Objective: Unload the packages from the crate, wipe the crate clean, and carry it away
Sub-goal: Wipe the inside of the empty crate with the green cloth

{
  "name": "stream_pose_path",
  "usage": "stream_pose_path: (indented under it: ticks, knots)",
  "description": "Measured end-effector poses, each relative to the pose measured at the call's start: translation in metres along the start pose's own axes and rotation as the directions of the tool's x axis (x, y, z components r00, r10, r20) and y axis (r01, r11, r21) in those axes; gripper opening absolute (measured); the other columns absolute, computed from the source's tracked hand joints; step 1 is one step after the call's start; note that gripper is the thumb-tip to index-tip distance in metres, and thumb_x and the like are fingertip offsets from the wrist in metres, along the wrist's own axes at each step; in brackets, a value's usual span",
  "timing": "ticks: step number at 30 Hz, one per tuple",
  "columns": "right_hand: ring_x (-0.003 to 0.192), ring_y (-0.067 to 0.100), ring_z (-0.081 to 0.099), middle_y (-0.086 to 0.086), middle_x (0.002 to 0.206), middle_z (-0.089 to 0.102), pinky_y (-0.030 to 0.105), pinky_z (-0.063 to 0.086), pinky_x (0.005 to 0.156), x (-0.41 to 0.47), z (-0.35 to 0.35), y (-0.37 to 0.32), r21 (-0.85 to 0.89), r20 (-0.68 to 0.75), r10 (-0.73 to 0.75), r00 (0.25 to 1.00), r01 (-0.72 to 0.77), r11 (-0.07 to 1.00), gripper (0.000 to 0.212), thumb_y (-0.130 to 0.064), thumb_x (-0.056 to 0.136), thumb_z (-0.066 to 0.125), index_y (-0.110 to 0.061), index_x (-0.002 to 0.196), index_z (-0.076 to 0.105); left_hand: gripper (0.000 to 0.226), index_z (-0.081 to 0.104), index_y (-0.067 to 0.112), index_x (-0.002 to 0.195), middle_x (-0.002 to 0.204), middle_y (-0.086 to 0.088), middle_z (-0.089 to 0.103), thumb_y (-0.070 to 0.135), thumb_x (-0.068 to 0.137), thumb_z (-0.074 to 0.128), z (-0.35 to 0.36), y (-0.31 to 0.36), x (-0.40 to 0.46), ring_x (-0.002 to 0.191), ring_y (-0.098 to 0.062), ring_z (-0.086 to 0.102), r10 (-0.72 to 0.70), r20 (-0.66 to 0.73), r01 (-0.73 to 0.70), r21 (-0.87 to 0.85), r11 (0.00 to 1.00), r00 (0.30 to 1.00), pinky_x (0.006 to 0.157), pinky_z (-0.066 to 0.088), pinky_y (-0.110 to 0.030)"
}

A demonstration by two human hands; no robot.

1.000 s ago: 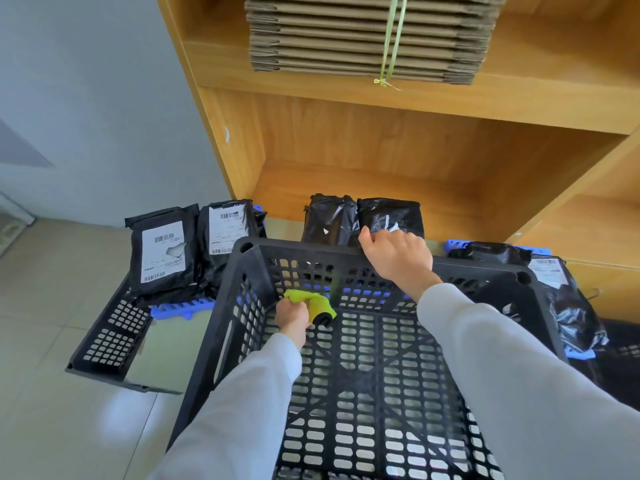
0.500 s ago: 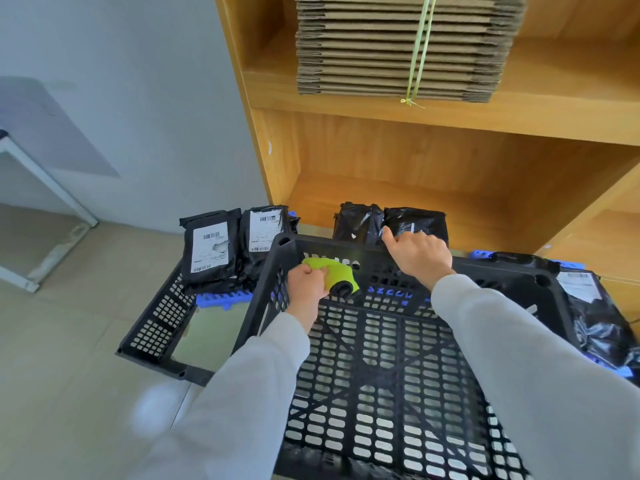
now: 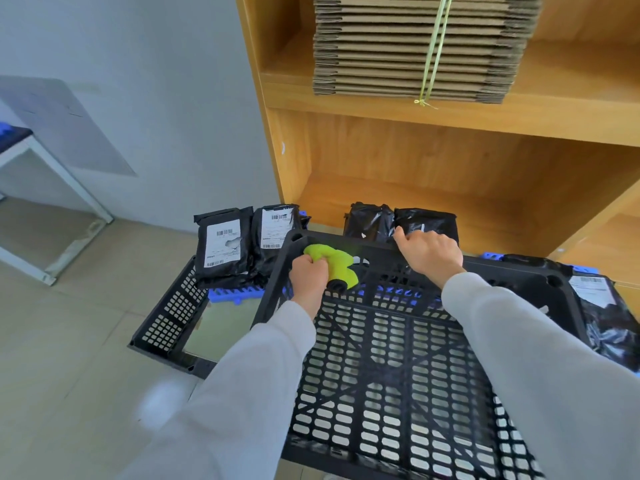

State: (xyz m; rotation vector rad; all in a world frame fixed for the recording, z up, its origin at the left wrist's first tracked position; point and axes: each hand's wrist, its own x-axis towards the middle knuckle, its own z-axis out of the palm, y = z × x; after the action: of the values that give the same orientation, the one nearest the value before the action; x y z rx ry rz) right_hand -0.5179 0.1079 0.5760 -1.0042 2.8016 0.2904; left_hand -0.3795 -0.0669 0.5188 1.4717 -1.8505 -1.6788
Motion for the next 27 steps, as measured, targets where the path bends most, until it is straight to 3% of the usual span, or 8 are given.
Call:
stream_pose_path:
  ticks: [3, 8, 12, 14, 17, 21, 24, 27]
  knots:
    - [0.07, 0.034, 0.058, 0.006, 0.077, 0.056, 0.036, 0.046, 0.057, 0.001, 0.001, 0.002, -0.001, 0.017, 0.005, 1.0, -0.005, 1.0, 0.056, -0.015, 0.099, 0.042, -0.03, 0.151, 0.027, 0.015, 0.055, 0.009, 0.076, 0.078, -0.007, 0.058, 0.009, 0.091, 0.053, 0.003, -0.014, -0.001, 0.079, -0.029, 0.056, -0.033, 0.021, 0.033, 0.007, 0.999, 0.999, 0.086, 0.059, -0.052]
    - [0.069, 0.032, 0.059, 0.005, 0.079, 0.056, 0.035, 0.05, 0.056, 0.004, 0.003, 0.001, -0.116, 0.019, -0.023, 1.0, 0.025, 0.993, 0.077, -0.003, 0.093, 0.048, -0.027, 0.157, 0.014, 0.025, 0.047, 0.015, 0.07, 0.079, -0.004, 0.051, 0.007, 0.093, 0.049, 0.008, -0.033, 0.003, 0.085, -0.033, 0.049, -0.049, -0.008, 0.05, 0.083, 0.995, 0.999, 0.084, 0.053, -0.044]
    - [0.068, 0.031, 0.059, 0.005, 0.081, 0.058, 0.034, 0.047, 0.053, 0.005, 0.003, 0.0, -0.137, 0.021, -0.019, 1.0, 0.022, 0.99, 0.076, -0.003, 0.093, 0.049, -0.028, 0.156, 0.015, 0.024, 0.065, 0.006, 0.105, 0.102, -0.01, 0.062, 0.006, 0.092, 0.045, 0.014, -0.044, 0.009, 0.102, -0.033, 0.059, -0.128, 0.002, 0.127, 0.098, 0.987, 0.992, 0.094, 0.054, -0.042]
    - [0.07, 0.031, 0.059, 0.006, 0.084, 0.059, 0.035, 0.045, 0.051, 0.005, 0.003, -0.001, -0.145, 0.021, -0.021, 1.0, 0.024, 0.989, 0.077, -0.003, 0.092, 0.05, -0.027, 0.156, 0.014, 0.027, 0.066, 0.003, 0.109, 0.109, -0.013, 0.066, 0.006, 0.09, 0.047, 0.017, -0.051, 0.014, 0.106, -0.035, 0.061, -0.17, -0.006, 0.17, 0.089, 0.981, 0.985, 0.096, 0.054, -0.045]
    - [0.073, 0.032, 0.061, 0.007, 0.086, 0.061, 0.035, 0.048, 0.053, 0.008, 0.005, 0.0, -0.144, 0.019, -0.01, 1.0, 0.013, 0.989, 0.076, -0.004, 0.092, 0.051, -0.028, 0.156, 0.016, 0.023, 0.068, 0.005, 0.102, 0.111, -0.015, 0.067, 0.007, 0.088, 0.049, 0.023, -0.061, 0.024, 0.103, -0.036, 0.062, -0.216, -0.02, 0.217, 0.081, 0.973, 0.976, 0.094, 0.056, -0.045]
    - [0.073, 0.032, 0.062, 0.007, 0.088, 0.061, 0.037, 0.055, 0.059, 0.009, 0.006, 0.0, -0.158, 0.016, -0.014, 1.0, 0.016, 0.987, 0.073, -0.007, 0.094, 0.05, -0.027, 0.155, 0.017, 0.035, 0.07, 0.008, 0.114, 0.113, -0.014, 0.068, 0.009, 0.087, 0.049, 0.033, -0.078, 0.039, 0.096, -0.034, 0.066, -0.282, -0.012, 0.282, 0.046, 0.958, 0.959, 0.089, 0.06, -0.043]
    - [0.07, 0.031, 0.058, 0.006, 0.082, 0.056, 0.034, 0.047, 0.053, 0.01, 0.005, 0.001, -0.122, 0.009, 0.0, 1.0, 0.001, 0.993, 0.06, -0.01, 0.098, 0.045, -0.027, 0.152, 0.027, 0.036, 0.069, 0.01, 0.114, 0.114, -0.015, 0.068, 0.012, 0.085, 0.049, 0.046, -0.108, 0.063, 0.09, -0.033, 0.068, -0.333, -0.022, 0.334, 0.047, 0.941, 0.943, 0.082, 0.063, -0.046]
    - [0.07, 0.031, 0.057, 0.005, 0.083, 0.053, 0.033, 0.044, 0.052, 0.012, 0.008, 0.001, -0.144, -0.014, -0.001, 1.0, -0.001, 0.99, 0.069, -0.009, 0.096, 0.048, -0.028, 0.156, 0.019, 0.043, 0.071, 0.014, 0.107, 0.116, -0.017, 0.07, 0.015, 0.072, 0.046, 0.061, -0.138, 0.086, 0.097, -0.037, 0.069, -0.372, -0.001, 0.371, 0.028, 0.928, 0.928, 0.083, 0.063, -0.049]
